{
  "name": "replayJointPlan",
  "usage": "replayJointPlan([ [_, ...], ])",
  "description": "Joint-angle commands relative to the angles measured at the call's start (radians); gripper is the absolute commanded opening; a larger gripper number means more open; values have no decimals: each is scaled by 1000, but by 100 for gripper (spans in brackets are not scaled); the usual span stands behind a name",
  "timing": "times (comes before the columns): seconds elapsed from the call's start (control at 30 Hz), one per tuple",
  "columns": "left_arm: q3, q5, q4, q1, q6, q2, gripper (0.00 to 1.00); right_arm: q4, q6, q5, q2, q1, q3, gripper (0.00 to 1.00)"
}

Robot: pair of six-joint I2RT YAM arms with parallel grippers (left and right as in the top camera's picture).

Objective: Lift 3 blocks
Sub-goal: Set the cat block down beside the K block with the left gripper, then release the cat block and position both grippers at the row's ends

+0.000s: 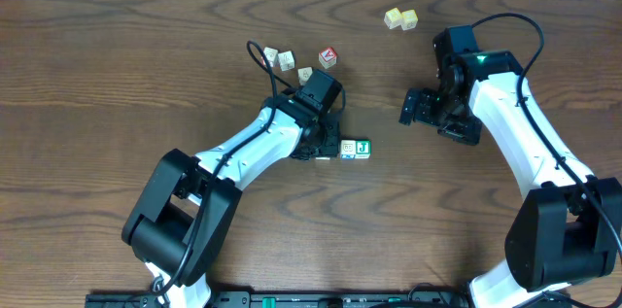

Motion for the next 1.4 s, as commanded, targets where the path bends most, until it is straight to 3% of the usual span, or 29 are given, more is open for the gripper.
replayJointPlan([
  [0.0, -10, -20, 2, -1, -16, -7, 40, -6, -14, -1, 7, 11, 3, 99],
  [1.17, -9, -42, 13, -3, -16, 71, 34, -12, -14, -1, 6, 11, 3, 99],
  [1.37, -8, 12, 35, -3, -16, 71, 32, -11, -14, -1, 7, 11, 3, 99],
])
